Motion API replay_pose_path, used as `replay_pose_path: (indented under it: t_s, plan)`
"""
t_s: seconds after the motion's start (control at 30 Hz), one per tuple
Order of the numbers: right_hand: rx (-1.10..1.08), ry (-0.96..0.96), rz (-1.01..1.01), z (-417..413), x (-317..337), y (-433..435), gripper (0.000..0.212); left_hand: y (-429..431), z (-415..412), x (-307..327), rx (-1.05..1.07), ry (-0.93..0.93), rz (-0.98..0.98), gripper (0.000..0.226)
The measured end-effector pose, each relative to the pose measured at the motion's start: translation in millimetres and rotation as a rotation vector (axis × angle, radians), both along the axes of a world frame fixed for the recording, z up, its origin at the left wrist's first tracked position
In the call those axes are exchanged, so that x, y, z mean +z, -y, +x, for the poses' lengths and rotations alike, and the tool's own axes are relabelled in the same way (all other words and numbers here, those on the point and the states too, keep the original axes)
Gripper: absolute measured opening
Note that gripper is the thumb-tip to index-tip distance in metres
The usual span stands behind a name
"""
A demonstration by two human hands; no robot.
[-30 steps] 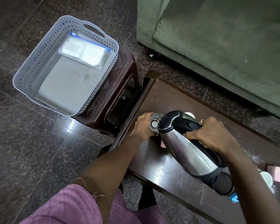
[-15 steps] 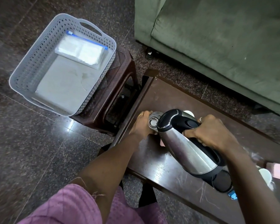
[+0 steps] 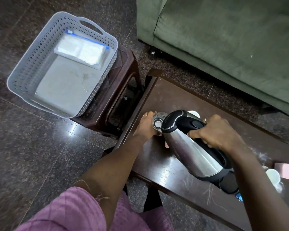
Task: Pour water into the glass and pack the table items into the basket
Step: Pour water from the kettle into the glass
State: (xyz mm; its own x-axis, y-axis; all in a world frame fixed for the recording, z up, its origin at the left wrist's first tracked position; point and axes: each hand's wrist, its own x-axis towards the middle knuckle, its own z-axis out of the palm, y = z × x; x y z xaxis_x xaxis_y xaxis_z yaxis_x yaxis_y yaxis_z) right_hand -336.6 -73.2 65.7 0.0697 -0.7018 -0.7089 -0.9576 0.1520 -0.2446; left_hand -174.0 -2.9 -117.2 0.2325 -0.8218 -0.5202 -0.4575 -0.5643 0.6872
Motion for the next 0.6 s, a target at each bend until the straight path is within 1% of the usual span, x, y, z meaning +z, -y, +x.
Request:
replay_pose_path:
  t_s: [0.2,0.5,0.6]
  plan:
    - [-0.005,-0.011,-0.012,-0.1,-2.2,-4.8,0.034,-1.8,-0.1,0.5,0.001,-0.005,-0.017,0.074]
    - [-0.035,-0.019,-0.015,-2.3,-4.5,-9.1,0.035,-2.2,-3.5,-0.8,-0.002,0.041,-0.022,0.071]
    - [-0.021,-0.024,-0.018,-1.7,-3.2,-9.7,0.034,-2.5,-5.0,-0.9,-0.006,0.077,-0.038,0.065]
